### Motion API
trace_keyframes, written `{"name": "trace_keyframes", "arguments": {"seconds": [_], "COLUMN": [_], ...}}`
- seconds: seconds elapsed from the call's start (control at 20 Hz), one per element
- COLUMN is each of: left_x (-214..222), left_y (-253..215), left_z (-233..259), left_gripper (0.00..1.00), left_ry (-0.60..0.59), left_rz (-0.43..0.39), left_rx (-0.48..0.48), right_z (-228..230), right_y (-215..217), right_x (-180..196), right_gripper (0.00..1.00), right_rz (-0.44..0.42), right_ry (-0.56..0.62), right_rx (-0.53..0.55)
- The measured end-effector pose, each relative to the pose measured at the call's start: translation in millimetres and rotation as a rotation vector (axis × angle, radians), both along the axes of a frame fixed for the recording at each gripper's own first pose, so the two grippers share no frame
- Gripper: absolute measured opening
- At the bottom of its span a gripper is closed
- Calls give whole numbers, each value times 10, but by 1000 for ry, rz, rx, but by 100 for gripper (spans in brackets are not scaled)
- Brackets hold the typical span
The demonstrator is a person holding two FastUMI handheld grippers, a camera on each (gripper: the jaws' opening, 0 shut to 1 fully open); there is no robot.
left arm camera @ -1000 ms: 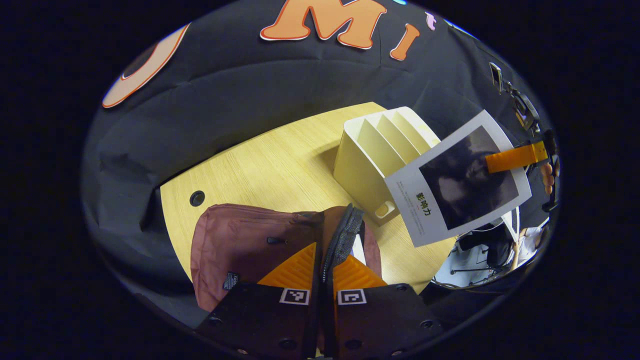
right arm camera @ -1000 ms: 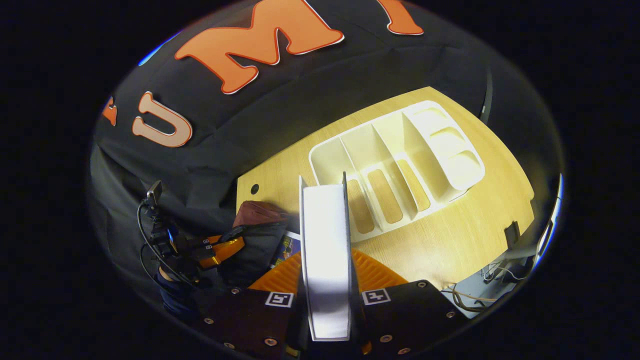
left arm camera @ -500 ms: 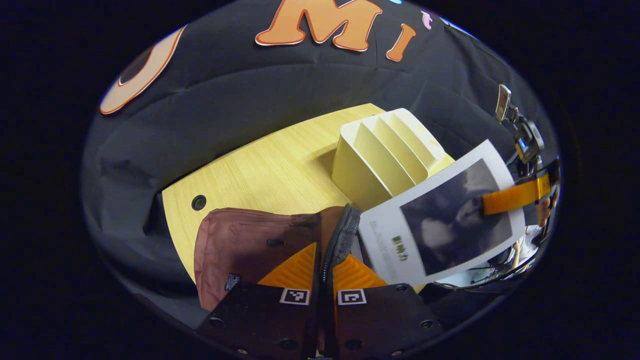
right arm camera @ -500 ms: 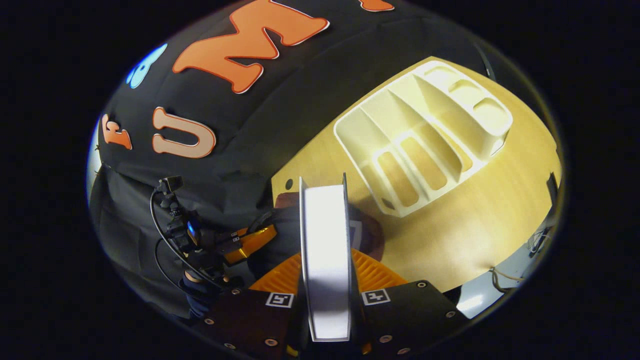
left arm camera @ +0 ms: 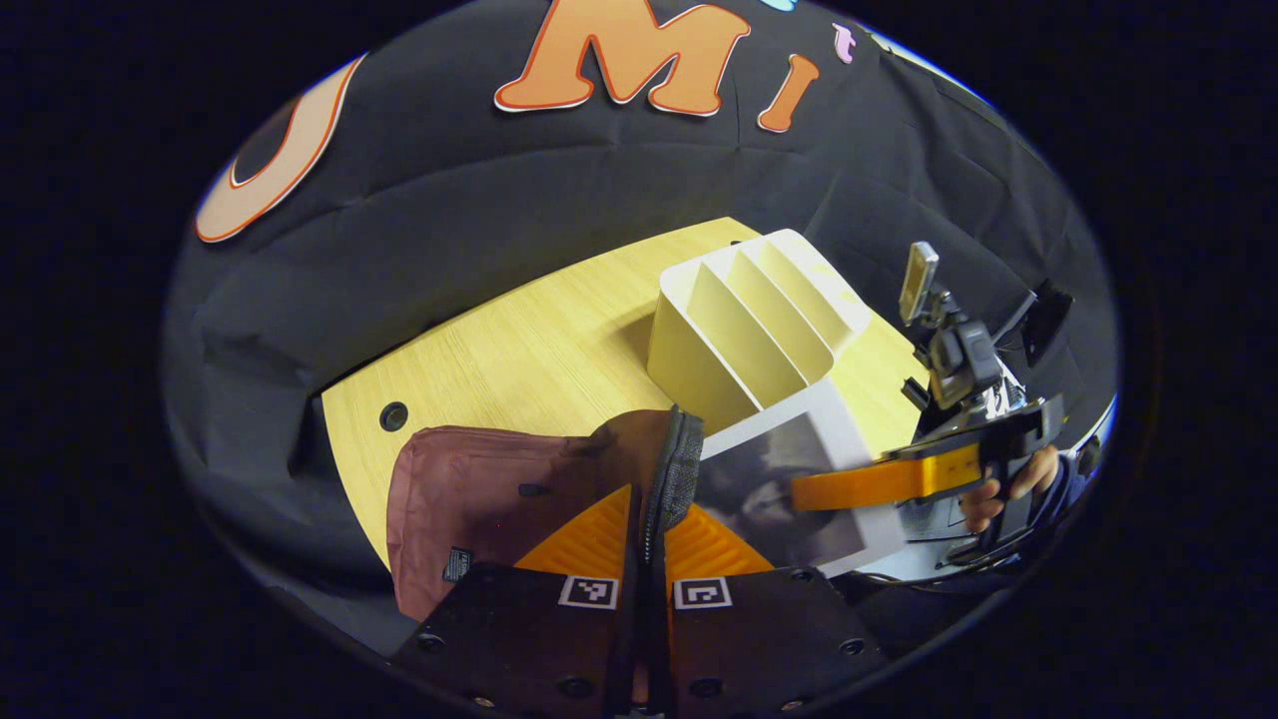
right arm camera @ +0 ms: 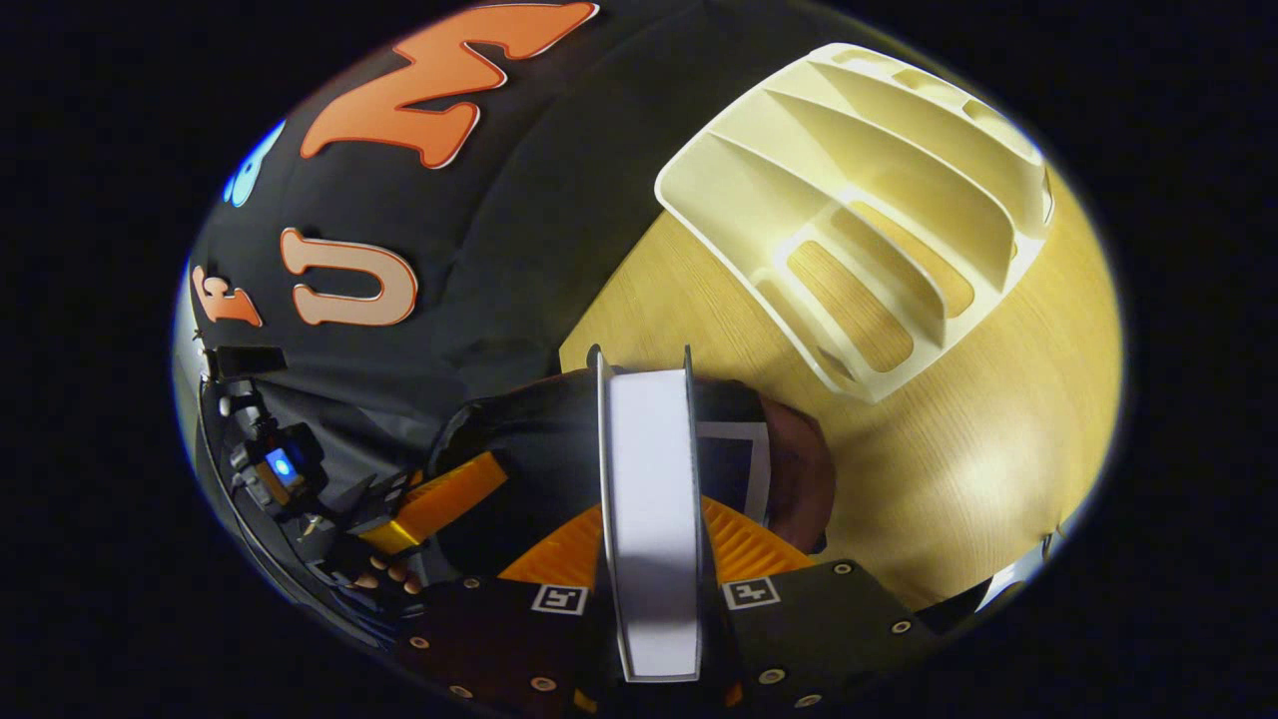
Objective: Open the schoolbag, grab two books from the bookshelf and put them into the schoolbag.
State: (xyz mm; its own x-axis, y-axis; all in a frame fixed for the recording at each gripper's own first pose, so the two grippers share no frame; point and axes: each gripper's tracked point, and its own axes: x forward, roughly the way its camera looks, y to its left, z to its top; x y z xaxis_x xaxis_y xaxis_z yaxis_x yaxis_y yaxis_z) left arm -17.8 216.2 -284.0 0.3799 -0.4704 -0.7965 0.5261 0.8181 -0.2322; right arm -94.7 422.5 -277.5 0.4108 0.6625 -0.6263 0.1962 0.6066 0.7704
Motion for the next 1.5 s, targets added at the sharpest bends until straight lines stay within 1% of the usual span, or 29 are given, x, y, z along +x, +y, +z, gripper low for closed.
{"name": "trace_keyframes", "arguments": {"seconds": [0.15, 0.3, 0.35, 0.4, 0.7, 0.75, 0.8, 0.95, 1.0, 1.05, 1.1, 1.15, 1.2, 1.25, 1.3, 1.35, 1.4, 1.5], "left_x": [-11, -53, -74, -49, -102, -119, -126, -185, -170, -144, -130, -133, -164, -172, -203, -223, -256, -335], "left_y": [-46, -123, -138, -131, -264, -274, -294, -302, -280, -232, -182, -172, -163, -161, -185, -229, -277, -390], "left_z": [43, 56, 82, 129, 132, 128, 100, 74, 89, 85, 71, 43, 37, 22, 9, -14, -32, -46], "left_gripper": [6, 6, 6, 6, 6, 6, 6, 6, 7, 6, 6, 6, 6, 6, 6, 9, 10, 15], "left_ry": [-6, 7, 5, -8, -23, -24, -22, -13, -17, -18, -13, 0, 5, 3, 3, 1, -7, -16], "left_rz": [-5, -14, -14, -24, -67, -76, -78, -75, -59, -41, -23, -5, 6, 17, 23, 23, 26, 27], "left_rx": [-2, -14, -22, -7, 1, 3, 4, -6, -18, -25, -34, -48, -57, -61, -64, -64, -57, -53], "right_z": [-106, -259, -284, -311, -432, -471, -510, -646, -661, -700, -737, -741, -684, -603, -520, -476, -467, -387], "right_y": [267, 433, 518, 596, 860, 924, 1000, 1211, 1162, 1059, 936, 824, 746, 679, 627, 546, 414, 28], "right_x": [84, 153, 142, 134, 191, 187, 178, 111, 112, 108, 125, 111, 115, 86, 84, 87, 90, 107], "right_gripper": [35, 35, 34, 35, 35, 46, 35, 36, 39, 41, 50, 56, 63, 69, 79, 82, 87, 92], "right_rz": [-6, -24, -21, -20, -17, -9, -5, 25, 24, 50, 77, 99, 115, 122, 120, 115, 112, 109], "right_ry": [-6, -2, 2, 2, -16, -16, -17, 38, 32, 13, -15, -38, -55, -63, -65, -79, -97, -153], "right_rx": [30, 5, 12, 14, 35, 40, 47, 58, 19, -56, -132, -192, -219, -218, -219, -228, -262, -329]}}
